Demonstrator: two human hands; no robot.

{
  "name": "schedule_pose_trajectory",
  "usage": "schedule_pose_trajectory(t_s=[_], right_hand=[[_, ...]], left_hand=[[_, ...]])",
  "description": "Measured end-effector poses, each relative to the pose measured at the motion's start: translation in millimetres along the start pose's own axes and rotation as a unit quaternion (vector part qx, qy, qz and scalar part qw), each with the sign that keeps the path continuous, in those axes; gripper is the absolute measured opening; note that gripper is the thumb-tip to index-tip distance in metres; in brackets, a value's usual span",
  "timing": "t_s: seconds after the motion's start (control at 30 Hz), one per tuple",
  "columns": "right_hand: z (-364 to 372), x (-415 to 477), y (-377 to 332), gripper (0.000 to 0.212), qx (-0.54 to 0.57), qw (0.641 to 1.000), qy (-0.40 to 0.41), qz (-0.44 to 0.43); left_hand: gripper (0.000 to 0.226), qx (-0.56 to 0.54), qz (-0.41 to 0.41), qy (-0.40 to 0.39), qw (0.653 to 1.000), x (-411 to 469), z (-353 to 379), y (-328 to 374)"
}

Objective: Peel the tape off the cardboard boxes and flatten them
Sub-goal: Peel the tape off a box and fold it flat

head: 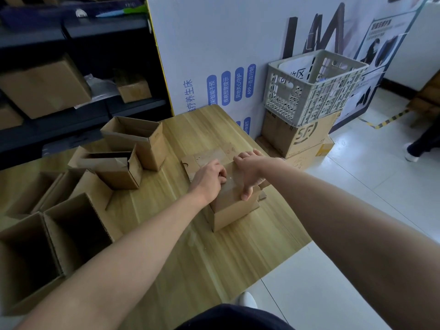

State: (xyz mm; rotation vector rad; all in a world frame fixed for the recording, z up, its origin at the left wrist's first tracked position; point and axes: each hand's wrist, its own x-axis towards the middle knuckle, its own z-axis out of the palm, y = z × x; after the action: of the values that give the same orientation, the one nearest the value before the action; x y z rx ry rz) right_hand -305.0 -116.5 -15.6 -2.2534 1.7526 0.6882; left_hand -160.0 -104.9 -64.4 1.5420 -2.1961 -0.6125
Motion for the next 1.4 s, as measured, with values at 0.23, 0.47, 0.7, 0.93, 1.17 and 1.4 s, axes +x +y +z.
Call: schedule_pose_trajectory(t_s=[0.23, 0.47, 0.7, 0.93, 1.17, 1.4], right_hand=[[0, -1, 1, 0.122, 0.009, 1.000, 0.002, -0.003], [-5, 6, -3, 0.121, 0.004, 1.000, -0.007, -0.003], [1, 6, 1, 0.124, 0.004, 1.000, -0.017, -0.004], [6, 7, 3, 0.122, 0.008, 1.000, -0.003, -0.008], [9, 9, 2, 0.122, 0.006, 1.000, 0.002, -0.008], [8, 7, 4, 0.124, 0.014, 1.000, 0.005, -0.013]], left_hand=[[0.017, 0.014, -0.005, -0.026, 1.000, 3, -2, 1], [0.004, -0.036, -0.025, 0.031, 0.999, -2, 1, -5], [0.013, 0.051, -0.057, 0.002, 0.997, 13, 3, 10], [0.009, 0.120, -0.001, 0.008, 0.993, 12, 7, 11], [0.013, 0.186, 0.068, 0.002, 0.980, 5, 10, 5], [0.014, -0.019, 0.050, 0.004, 0.999, -2, 6, -8]])
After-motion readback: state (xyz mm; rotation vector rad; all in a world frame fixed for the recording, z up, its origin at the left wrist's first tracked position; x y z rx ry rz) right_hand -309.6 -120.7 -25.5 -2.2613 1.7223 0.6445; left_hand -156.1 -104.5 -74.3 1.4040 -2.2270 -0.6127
